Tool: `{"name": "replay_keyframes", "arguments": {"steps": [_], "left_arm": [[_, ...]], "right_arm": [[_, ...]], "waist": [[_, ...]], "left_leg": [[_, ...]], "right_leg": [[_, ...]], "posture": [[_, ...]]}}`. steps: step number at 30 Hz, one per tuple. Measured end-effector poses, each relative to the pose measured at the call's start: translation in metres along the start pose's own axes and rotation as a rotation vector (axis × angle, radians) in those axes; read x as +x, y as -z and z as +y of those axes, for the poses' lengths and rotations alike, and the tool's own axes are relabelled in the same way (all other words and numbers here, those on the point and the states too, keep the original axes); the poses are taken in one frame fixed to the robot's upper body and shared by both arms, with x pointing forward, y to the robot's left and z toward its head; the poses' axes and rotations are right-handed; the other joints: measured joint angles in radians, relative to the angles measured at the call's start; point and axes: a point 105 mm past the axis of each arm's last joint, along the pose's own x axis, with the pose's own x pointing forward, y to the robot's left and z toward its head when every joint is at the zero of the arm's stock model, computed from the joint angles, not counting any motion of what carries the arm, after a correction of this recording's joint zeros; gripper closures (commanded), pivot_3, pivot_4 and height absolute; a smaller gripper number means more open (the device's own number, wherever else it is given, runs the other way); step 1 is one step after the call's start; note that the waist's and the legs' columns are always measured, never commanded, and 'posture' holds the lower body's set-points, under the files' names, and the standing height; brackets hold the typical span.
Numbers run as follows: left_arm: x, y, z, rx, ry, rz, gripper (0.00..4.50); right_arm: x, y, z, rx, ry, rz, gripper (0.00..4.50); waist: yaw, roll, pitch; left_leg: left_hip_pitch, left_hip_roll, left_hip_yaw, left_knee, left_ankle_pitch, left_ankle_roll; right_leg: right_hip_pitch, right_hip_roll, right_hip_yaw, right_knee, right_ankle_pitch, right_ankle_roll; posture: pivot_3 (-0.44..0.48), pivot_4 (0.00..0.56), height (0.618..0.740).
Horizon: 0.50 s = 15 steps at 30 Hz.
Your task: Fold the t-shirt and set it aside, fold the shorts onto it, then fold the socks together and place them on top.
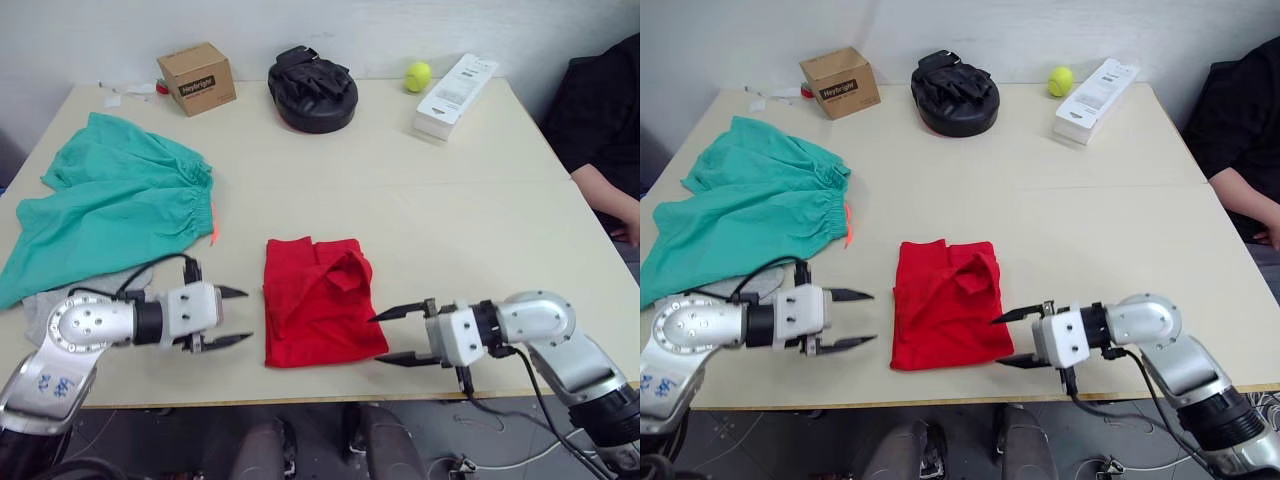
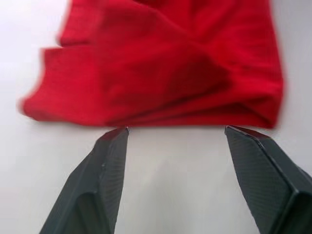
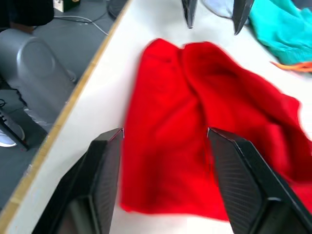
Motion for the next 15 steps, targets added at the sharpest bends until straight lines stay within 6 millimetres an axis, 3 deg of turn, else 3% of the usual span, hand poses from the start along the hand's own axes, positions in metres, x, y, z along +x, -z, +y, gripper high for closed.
{"name": "replay_keyframes", "arguments": {"steps": [5,15], "left_arm": [[0.018,-0.004,-0.012,0.042,0.122,-0.032,1.37],[0.052,-0.012,-0.009,0.091,0.184,-0.103,1.37]], "right_arm": [[-0.005,0.002,-0.023,0.004,0.055,0.014,1.68],[0.000,-0.001,-0.024,0.058,0.100,0.014,1.68]], "waist": [[-0.003,0.000,0.000],[0.011,0.000,0.000]], "left_leg": [[-0.002,0.000,0.000,0.000,0.000,0.000],[-0.002,0.000,0.000,0.002,0.000,0.000]], "right_leg": [[-0.001,0.001,0.000,0.000,0.000,0.000],[-0.001,0.001,0.000,0.001,0.000,0.000]], "posture": [[0.000,0.150,0.740],[0.000,0.150,0.740]]}}
